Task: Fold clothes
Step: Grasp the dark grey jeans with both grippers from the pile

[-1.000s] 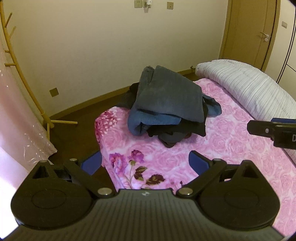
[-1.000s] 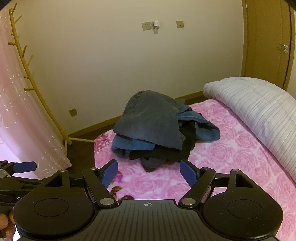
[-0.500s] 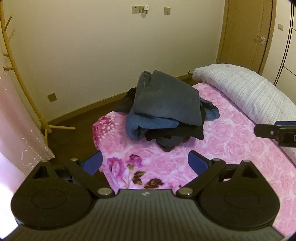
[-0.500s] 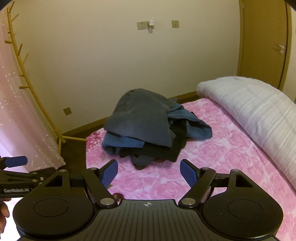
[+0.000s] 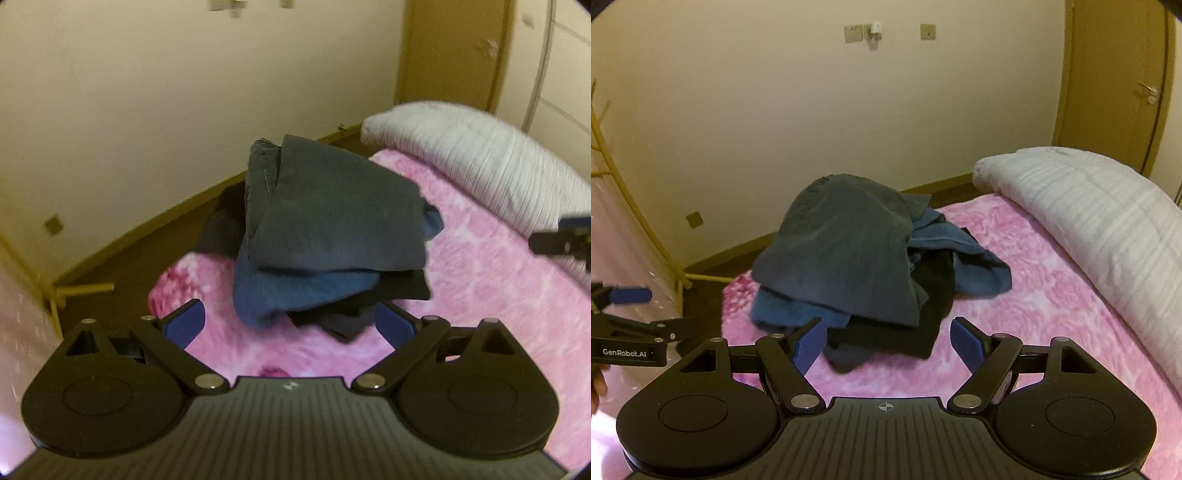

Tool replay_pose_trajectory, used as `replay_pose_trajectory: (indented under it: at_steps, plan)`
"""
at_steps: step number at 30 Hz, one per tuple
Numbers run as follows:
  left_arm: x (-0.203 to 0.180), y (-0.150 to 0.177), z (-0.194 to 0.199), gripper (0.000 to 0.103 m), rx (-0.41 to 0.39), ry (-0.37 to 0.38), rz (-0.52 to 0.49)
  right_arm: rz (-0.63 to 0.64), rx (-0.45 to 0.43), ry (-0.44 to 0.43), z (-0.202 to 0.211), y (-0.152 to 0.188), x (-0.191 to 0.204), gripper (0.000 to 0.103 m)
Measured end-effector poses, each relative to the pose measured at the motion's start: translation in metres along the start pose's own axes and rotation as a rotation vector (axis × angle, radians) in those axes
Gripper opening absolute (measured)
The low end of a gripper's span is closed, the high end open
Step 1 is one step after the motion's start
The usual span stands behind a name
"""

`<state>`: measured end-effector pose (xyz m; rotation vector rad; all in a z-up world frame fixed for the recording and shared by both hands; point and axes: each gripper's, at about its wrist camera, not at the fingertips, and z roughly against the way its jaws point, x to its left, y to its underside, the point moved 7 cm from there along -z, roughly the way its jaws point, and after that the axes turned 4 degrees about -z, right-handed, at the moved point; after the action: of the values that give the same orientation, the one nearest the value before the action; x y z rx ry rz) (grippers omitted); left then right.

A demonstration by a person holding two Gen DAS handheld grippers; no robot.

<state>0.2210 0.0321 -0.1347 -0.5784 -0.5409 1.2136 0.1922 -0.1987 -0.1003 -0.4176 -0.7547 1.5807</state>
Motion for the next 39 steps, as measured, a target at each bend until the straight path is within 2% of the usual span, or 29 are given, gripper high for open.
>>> replay_pose_trajectory:
  at_steps: [8,13,15,20,21,23,24,25,26,27,28,30,33,39]
  plan:
    - [0.02,-0.028,-0.105,0.096,0.027,0.118,-0.211,0.046,0.08,0.012,-0.105,-0.037,-0.001,0.077]
    - [0.032,-0.04,-0.155,0.096,0.052,0.161,-0.199,0.054,0.146,0.027,-0.161,-0.041,-0.009,0.077]
    - [0.035,-0.042,-0.17,0.093,0.063,0.191,-0.189,0.024,0.179,0.01,-0.181,-0.042,-0.014,0.077]
    - [0.039,-0.042,-0.197,0.092,0.08,0.279,-0.147,-0.038,0.214,-0.036,-0.22,-0.045,-0.013,0.077]
    - [0.039,-0.042,-0.2,0.084,0.087,0.303,-0.134,-0.068,0.222,-0.042,-0.226,-0.044,-0.014,0.077]
    - [0.039,-0.042,-0.204,0.075,0.098,0.334,-0.12,-0.145,0.243,-0.049,-0.235,-0.039,-0.015,0.077]
    - [0.039,-0.042,-0.204,0.065,0.095,0.343,-0.124,-0.162,0.245,-0.053,-0.236,-0.039,-0.014,0.077]
    - [0.037,-0.042,-0.202,0.059,0.085,0.352,-0.138,-0.177,0.247,-0.056,-0.236,-0.038,-0.013,0.064]
    - [0.036,-0.044,-0.2,0.049,0.076,0.356,-0.15,-0.193,0.248,-0.059,-0.235,-0.037,-0.011,0.037]
    - [0.036,-0.046,-0.197,0.041,0.068,0.362,-0.166,-0.208,0.25,-0.062,-0.235,-0.037,-0.01,0.027]
    - [0.035,-0.05,-0.194,0.038,0.061,0.368,-0.184,-0.198,0.24,-0.061,-0.231,-0.04,-0.007,0.02]
    - [0.034,-0.057,-0.187,0.028,0.041,0.383,-0.213,-0.173,0.22,-0.059,-0.223,-0.046,0.0,0.016]
    - [0.036,-0.073,-0.164,0.022,-0.021,0.407,-0.211,-0.212,0.134,-0.091,-0.191,-0.069,0.002,0.013]
    - [0.015,-0.105,-0.089,0.019,-0.186,0.483,-0.235,-0.28,-0.056,-0.157,-0.093,-0.105,-0.007,0.012]
